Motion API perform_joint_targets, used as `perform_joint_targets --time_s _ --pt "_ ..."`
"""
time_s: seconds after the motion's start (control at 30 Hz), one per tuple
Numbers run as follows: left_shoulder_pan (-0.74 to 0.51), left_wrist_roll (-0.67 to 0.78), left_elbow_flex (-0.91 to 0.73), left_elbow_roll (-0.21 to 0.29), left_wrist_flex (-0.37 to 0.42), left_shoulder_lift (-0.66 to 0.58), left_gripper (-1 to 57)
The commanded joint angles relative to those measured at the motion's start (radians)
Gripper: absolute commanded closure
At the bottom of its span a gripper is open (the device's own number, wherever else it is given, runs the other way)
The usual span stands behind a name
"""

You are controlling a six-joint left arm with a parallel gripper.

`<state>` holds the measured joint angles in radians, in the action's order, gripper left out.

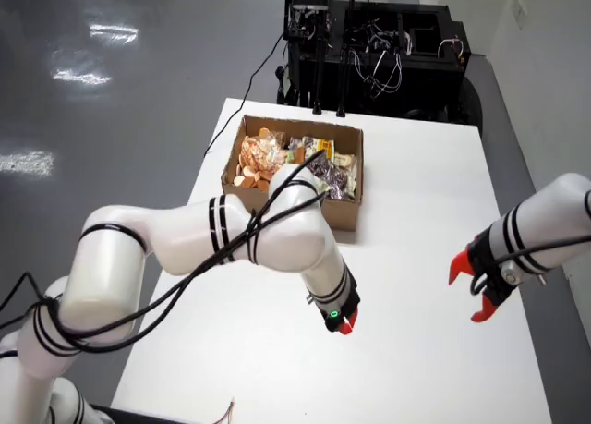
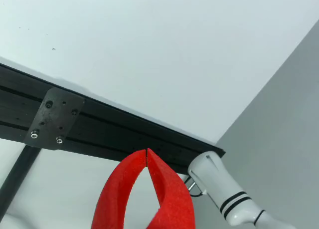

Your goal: Grasp a snack and put it in the bin.

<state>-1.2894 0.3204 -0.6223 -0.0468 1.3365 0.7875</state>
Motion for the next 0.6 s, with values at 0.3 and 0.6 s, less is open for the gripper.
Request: perform_joint_targets --time_s 0.3,0.6 --pt "0.025 0.023 0.004 -0.003 -0.004 0.000 56.9" --pt "0.046 0.033 0.003 -0.004 -0.005 -0.001 56.9"
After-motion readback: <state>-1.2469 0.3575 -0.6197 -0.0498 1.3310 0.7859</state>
